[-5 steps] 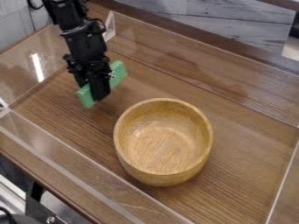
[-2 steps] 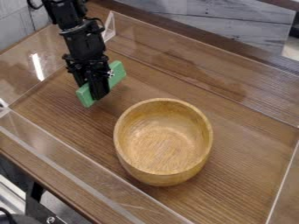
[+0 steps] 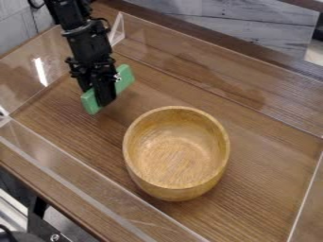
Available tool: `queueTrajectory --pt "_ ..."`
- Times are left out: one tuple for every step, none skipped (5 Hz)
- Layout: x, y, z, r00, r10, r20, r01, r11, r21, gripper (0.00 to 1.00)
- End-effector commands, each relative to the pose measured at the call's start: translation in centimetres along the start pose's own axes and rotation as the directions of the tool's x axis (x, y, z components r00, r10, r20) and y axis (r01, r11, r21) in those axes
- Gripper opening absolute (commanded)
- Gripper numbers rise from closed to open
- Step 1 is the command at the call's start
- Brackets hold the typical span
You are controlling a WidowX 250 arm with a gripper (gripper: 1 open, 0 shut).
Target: Remove the green block from inside the brown bowl and put it on the table
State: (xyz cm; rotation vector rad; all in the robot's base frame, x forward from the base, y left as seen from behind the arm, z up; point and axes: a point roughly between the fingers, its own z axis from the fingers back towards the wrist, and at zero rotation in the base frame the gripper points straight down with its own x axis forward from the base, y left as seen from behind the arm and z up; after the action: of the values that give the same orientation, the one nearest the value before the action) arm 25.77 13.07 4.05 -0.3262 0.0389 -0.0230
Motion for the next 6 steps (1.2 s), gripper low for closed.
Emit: queueTrajectory --pt "0.73 0.54 1.62 0.999 -0.004 0.041 0.003 1.0 0.029 0.0" --pt "0.74 0.61 1.66 0.999 -0.001 0.036 0.0 1.0 0.024 0.0" --pt "0.75 0.68 1.65 1.0 0.001 0.031 -0.002 1.0 0.019 0.0" --pt "0.74 0.73 1.69 1.0 0.005 0.025 -0.005 1.0 0.013 0.0" --pt "0.74 0.78 1.7 1.0 0.007 0.02 -0.007 1.0 0.007 0.0" --pt "0.9 0.82 1.7 1.0 0.012 0.014 -0.012 1.0 0.003 0.0"
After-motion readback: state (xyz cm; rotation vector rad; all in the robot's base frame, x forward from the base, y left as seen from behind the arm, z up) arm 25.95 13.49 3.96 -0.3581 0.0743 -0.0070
